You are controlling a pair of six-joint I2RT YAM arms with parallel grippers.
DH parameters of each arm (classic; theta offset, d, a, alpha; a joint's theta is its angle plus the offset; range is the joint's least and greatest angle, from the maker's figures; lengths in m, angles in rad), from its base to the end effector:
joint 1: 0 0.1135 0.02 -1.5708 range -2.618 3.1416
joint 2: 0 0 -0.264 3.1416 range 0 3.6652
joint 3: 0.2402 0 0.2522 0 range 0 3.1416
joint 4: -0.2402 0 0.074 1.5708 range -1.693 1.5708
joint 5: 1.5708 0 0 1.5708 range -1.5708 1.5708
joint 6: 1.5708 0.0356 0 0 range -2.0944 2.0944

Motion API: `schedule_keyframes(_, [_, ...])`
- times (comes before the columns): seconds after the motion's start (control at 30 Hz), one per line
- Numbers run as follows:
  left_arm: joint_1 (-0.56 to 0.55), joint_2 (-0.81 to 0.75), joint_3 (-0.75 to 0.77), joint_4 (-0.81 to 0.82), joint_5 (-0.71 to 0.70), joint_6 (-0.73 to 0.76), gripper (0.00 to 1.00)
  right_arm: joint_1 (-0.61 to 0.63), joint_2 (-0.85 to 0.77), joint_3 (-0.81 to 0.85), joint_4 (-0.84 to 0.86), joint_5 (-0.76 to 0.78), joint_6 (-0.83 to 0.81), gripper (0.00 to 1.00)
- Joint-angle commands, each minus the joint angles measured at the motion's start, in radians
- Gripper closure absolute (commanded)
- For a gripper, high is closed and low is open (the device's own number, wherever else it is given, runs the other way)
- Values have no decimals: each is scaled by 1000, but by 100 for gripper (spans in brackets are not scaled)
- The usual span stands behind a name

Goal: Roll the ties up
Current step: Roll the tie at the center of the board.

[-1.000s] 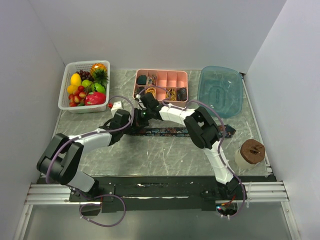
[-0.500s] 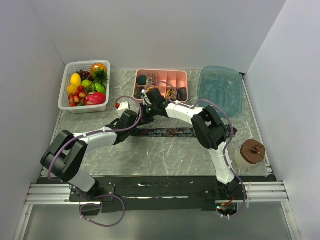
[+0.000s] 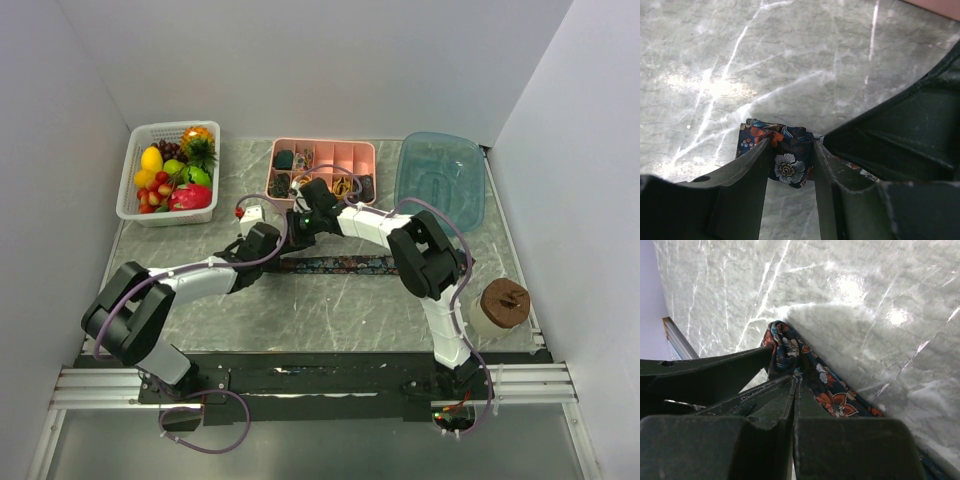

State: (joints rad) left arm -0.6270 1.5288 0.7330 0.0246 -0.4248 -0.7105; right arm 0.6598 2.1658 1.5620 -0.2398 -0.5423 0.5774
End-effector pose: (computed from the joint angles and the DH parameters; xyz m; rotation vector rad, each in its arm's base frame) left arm 0.2511 -0.1638 0.1701 -0.2998 2.2475 -0.2095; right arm 0.3626 0.3045 0.1644 -0.3834 2.5968 1.1672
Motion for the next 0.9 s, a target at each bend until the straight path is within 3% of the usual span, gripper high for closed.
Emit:
schedule_keyframes(0.0, [-14,-51,-32,66,-5,0,56,-9,-98,-26,42,-11,-25,100])
schedule_keyframes(0.47, [-16,-101,-83,175,81,-15,57,-14,-139,-115,109,-116,-50,100])
schedule_keyframes(0.7, [-14,-111,-99,193,96,-18,64,-14,-162,-155,151,-140,-51,100])
schedule_keyframes(0.87, [-14,-108,-95,184,95,-18,61,-15,-187,-154,126,-124,-62,100])
